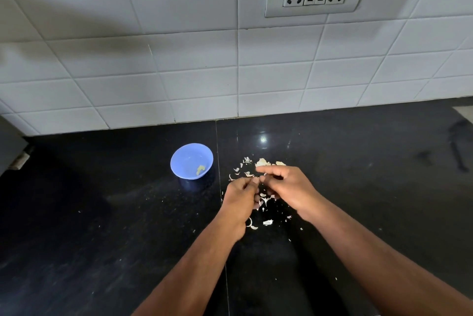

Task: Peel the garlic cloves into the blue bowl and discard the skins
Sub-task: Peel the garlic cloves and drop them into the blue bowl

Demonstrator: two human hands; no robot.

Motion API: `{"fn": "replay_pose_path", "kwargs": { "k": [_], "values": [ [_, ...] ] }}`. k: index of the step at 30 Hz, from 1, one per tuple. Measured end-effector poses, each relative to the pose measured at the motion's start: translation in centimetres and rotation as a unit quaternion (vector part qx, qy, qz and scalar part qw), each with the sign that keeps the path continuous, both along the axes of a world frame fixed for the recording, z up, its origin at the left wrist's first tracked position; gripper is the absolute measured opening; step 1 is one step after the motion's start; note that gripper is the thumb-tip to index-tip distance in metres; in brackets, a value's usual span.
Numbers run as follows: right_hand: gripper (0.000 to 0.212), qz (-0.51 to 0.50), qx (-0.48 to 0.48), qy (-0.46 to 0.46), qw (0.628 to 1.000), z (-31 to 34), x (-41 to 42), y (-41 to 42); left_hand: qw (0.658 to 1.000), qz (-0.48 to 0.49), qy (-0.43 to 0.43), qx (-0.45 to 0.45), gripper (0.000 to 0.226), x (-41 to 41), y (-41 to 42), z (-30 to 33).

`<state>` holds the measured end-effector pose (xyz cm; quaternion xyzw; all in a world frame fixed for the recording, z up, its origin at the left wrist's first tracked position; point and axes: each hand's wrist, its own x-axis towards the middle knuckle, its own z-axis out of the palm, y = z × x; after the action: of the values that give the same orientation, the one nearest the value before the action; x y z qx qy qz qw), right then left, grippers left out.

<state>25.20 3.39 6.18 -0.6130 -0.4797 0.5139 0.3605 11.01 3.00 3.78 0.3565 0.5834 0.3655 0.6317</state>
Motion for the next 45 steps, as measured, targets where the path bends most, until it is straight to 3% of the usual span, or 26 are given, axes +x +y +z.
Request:
{"fn": "replay_pose_path", "kwargs": {
  "k": [3, 12, 18, 21, 27, 30, 34, 39, 42, 45],
  "values": [
    [0.017, 0.052, -0.026, 0.043, 0.997, 0.3, 0.5, 0.2, 1.0, -0.013, -0.005, 0.006, 0.026, 0.0, 0.1, 0.2],
    [0.018, 0.049, -0.094, 0.17, 0.98, 1.5, 0.6, 0.8, 0.992, -0.023, -0.121, 0.012, 0.029, 0.3, 0.0, 1.2],
    [0.01, 0.081, -0.116, 0.142, 0.98, 1.5, 1.4, 1.3, 0.987, -0.036, -0.156, 0.016, 0.027, 0.0, -0.2, 1.2],
    [0.014, 0.051, -0.1, 0.136, 0.984, 1.3, 1.3, 1.4, 0.987, -0.023, -0.155, 0.019, 0.025, 0.0, -0.3, 0.9],
    [0.013, 0.013, -0.047, 0.116, 0.992, 1.3, 0.9, 1.1, 0.999, 0.034, 0.021, 0.02, 0.03, 0.1, 0.1, 1.2],
    [0.009, 0.0, -0.006, 0.056, 0.998, 1.3, 0.8, 1.2, 0.998, 0.008, 0.045, 0.03, 0.01, 0.0, -0.1, 1.3],
    [0.009, 0.009, 0.045, -0.043, 0.998, 1.2, 0.5, 1.5, 0.998, 0.01, -0.004, 0.065, 0.014, 0.4, -0.4, 1.6],
    [0.011, 0.042, 0.081, -0.126, 0.988, 0.9, 0.5, 1.9, 0.996, 0.02, 0.015, 0.089, 0.016, 0.9, -0.1, 1.5],
    [0.014, 0.034, 0.078, -0.069, 0.994, 1.3, 0.3, 1.7, 0.996, 0.033, 0.002, 0.082, 0.015, 1.0, 0.1, 1.6],
    [0.02, 0.026, 0.067, -0.001, 0.997, 1.8, 0.3, 1.4, 0.994, 0.064, -0.072, 0.045, 0.015, 0.8, 0.5, 1.8]
  ]
}}
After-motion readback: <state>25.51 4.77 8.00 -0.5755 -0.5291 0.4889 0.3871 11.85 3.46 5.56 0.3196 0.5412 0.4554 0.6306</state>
